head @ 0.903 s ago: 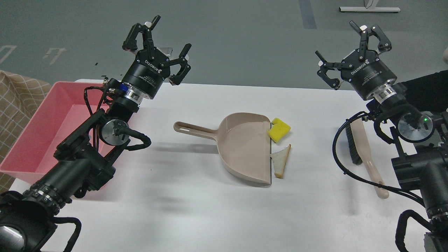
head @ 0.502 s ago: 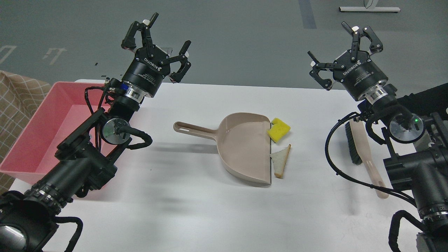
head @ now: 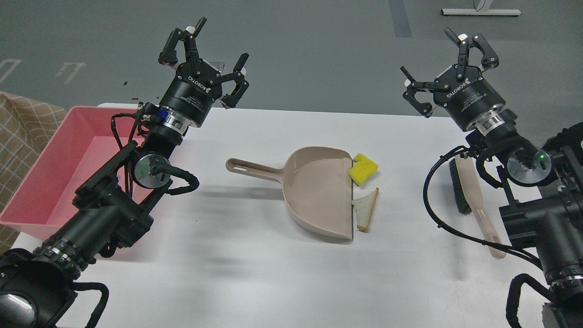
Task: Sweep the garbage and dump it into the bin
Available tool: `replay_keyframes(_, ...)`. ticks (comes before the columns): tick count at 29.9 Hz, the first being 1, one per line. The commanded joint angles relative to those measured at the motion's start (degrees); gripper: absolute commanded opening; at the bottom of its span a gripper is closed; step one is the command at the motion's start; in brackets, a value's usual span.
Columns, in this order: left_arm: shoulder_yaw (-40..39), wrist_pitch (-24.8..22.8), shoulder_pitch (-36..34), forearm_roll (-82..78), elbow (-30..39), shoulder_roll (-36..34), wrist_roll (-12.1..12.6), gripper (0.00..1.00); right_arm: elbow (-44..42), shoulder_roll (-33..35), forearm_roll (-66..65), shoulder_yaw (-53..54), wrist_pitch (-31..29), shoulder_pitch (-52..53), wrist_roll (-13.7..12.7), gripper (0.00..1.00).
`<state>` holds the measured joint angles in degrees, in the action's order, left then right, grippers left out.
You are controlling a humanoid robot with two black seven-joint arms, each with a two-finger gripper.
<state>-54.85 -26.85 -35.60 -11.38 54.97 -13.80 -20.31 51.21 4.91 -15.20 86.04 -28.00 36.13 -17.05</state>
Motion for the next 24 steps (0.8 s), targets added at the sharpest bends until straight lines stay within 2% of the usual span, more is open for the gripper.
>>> replay_keyframes(1,0.0,0.1,-0.3,0.0,-0.3,0.0,-0.1,0.98,0.2,0.0,0.0,0.0,0.0,-0.1,0.0,1.0)
replay_keyframes(24,-0.2,-0.7,-0.3,-0.8,-0.4,0.0,-0.9,0.98,0.2,0.0,0.0,0.0,0.0,-0.1,0.0,1.0)
